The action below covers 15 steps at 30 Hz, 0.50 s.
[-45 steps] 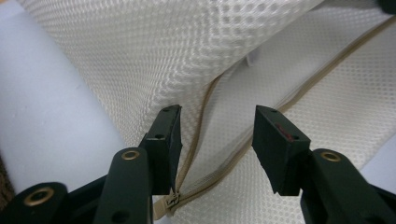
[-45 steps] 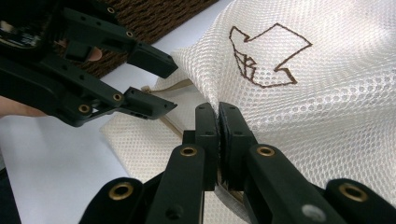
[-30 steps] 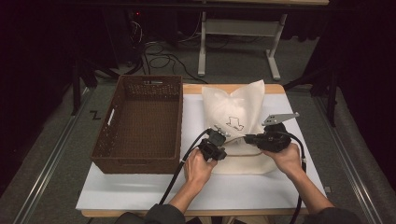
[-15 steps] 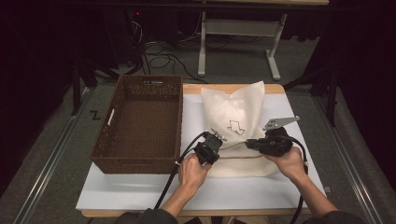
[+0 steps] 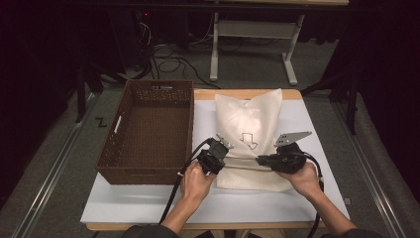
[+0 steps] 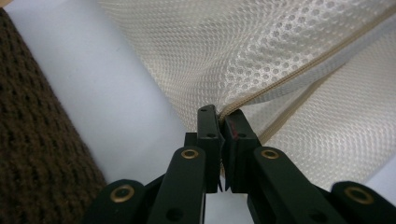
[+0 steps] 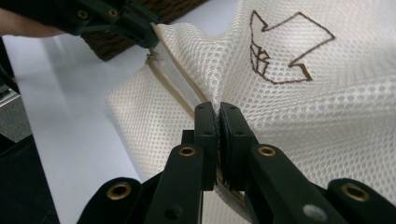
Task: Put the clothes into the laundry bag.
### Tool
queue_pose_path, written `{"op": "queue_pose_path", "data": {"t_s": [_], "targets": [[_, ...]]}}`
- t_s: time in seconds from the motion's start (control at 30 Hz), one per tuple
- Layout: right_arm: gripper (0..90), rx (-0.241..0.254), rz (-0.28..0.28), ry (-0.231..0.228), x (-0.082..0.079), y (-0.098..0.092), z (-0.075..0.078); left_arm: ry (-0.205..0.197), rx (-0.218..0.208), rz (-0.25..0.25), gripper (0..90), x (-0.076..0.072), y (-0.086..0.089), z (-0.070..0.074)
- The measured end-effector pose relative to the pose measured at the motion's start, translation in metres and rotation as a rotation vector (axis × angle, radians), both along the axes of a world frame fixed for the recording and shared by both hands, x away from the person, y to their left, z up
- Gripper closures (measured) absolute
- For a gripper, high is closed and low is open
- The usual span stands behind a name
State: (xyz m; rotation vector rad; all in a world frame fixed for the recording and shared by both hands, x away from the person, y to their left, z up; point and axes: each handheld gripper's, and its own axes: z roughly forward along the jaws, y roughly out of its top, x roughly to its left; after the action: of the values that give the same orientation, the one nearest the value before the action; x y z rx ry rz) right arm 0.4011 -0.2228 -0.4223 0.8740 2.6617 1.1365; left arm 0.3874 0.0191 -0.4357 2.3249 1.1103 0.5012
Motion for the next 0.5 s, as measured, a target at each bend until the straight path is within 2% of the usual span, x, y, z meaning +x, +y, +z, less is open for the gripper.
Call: {"op": "queue_pose_path", "data": {"t_s": [0.03, 0.1, 0.2, 0.27, 0.4, 0.5], "targets": [[87.6, -0.002, 0.019, -0.012, -0.001, 0.002, 0.000, 0.001, -0.002, 0.002, 85.9, 0.000, 0.002, 0.000], [87.6, -0.007, 0.024, -0.009, -0.003, 0.005, -0.001, 0.005, -0.001, 0.002, 85.7, -0.002, 0.004, -0.001], [87.6, -0.003, 0.013, 0.006, -0.004, 0.006, -0.003, 0.020, -0.010, -0.012, 84.6, -0.004, 0.005, -0.005], [87.4, -0.003, 0.009, 0.014, -0.004, 0.005, -0.006, 0.039, -0.031, -0.025, 82.9, -0.004, 0.006, -0.008], [86.9, -0.013, -0.001, 0.026, -0.003, 0.001, -0.012, 0.063, -0.044, -0.054, 75.1, -0.004, 0.006, -0.013], [86.4, -0.013, -0.013, 0.032, -0.003, 0.000, -0.017, 0.070, -0.080, -0.086, 67.1, -0.005, 0.004, -0.014]]}}
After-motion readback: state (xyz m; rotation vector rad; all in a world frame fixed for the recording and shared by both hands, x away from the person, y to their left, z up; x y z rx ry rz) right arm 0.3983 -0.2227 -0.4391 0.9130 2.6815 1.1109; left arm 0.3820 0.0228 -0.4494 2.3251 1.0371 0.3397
